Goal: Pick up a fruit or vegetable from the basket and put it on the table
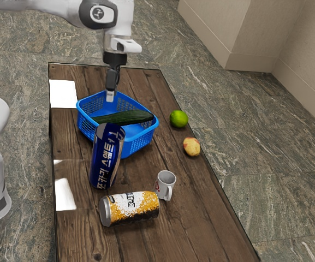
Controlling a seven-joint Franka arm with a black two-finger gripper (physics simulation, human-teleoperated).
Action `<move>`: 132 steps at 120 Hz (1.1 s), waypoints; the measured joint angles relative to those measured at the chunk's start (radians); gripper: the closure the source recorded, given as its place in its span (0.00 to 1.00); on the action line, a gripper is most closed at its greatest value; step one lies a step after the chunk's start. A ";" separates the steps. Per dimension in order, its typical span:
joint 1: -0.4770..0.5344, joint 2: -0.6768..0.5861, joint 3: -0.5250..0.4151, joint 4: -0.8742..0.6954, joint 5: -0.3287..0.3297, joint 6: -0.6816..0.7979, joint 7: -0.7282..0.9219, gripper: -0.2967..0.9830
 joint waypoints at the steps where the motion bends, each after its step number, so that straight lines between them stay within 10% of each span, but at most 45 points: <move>1: -0.001 0.003 0.000 -0.001 0.000 0.001 -0.002 0.23; 25: -0.008 0.039 -0.002 -0.019 0.011 0.022 -0.034 0.23; 68: 0.006 0.036 -0.091 -0.025 0.217 0.064 -0.107 0.23; 132: -0.007 0.044 -0.105 -0.093 0.235 0.122 -0.197 0.23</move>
